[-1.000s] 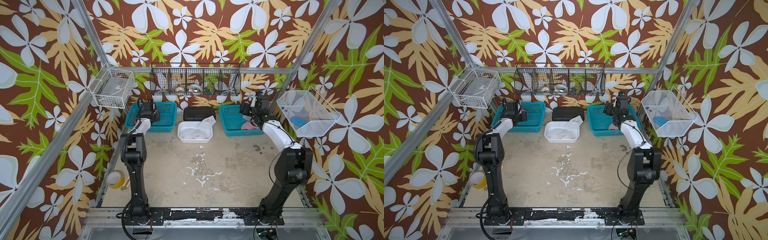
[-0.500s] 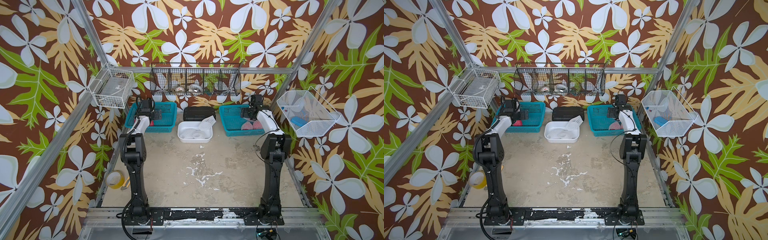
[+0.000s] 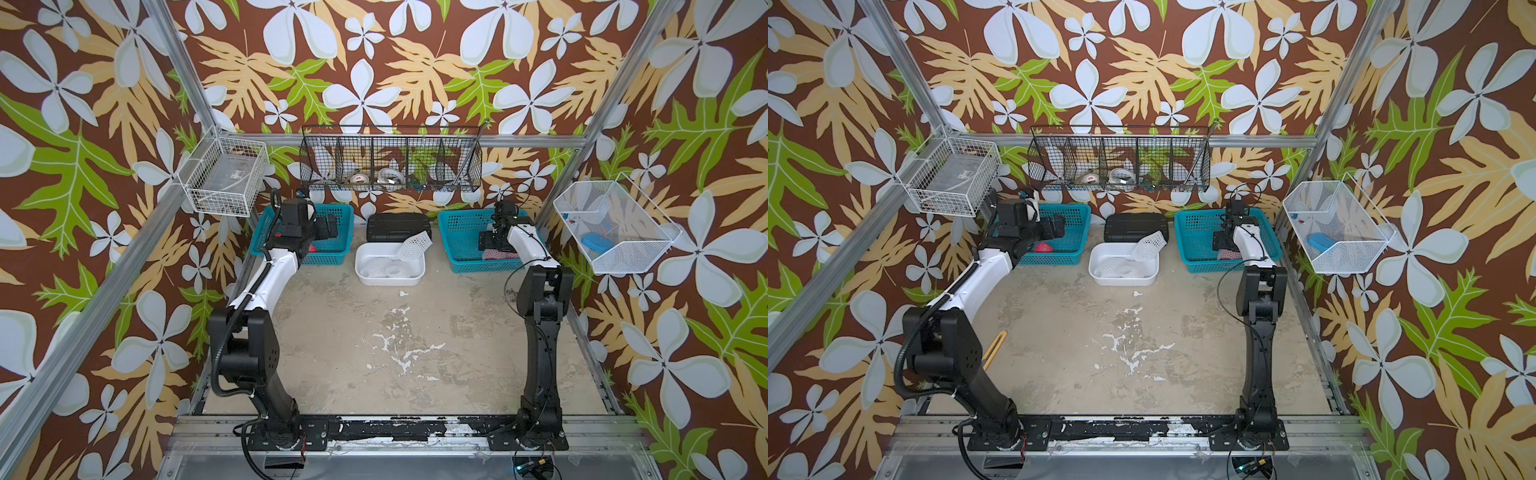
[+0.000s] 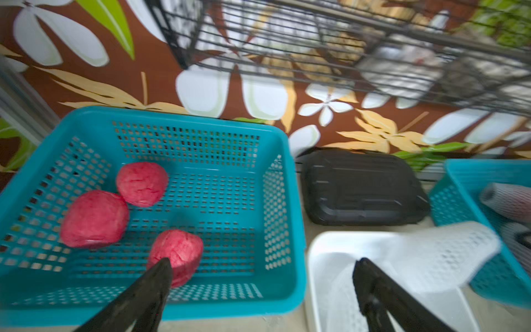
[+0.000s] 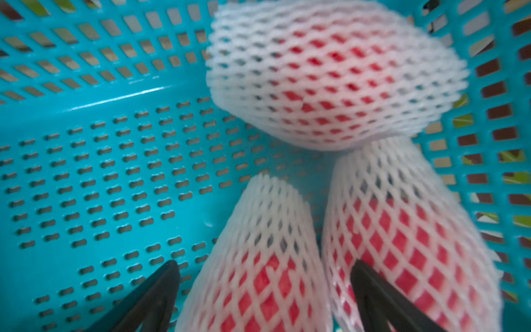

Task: Remove foam nets from apples
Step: Pick up the apple from the basket.

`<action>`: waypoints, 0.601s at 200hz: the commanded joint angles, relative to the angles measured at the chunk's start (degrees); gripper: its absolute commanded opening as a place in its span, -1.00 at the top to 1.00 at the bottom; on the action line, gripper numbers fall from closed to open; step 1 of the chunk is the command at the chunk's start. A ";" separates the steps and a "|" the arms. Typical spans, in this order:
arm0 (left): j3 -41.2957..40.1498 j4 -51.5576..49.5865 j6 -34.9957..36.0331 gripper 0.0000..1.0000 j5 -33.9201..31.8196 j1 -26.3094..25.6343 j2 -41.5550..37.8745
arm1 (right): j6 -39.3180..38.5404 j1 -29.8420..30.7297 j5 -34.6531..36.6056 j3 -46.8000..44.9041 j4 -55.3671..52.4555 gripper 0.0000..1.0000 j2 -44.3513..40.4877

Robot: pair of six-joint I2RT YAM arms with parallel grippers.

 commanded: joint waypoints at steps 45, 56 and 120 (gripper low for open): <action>-11.10 13.30 -9.03 -0.99 3.90 -2.82 -5.26 | 1.33 1.29 -6.23 -1.02 0.26 -0.89 1.04; -11.42 13.64 -9.10 -0.99 4.09 -2.91 -5.01 | 1.52 1.68 -6.18 -1.52 0.85 -0.86 1.08; -12.32 15.73 -11.99 -0.99 6.51 -4.18 -5.51 | 3.04 2.44 -9.04 -3.31 3.10 -0.44 0.18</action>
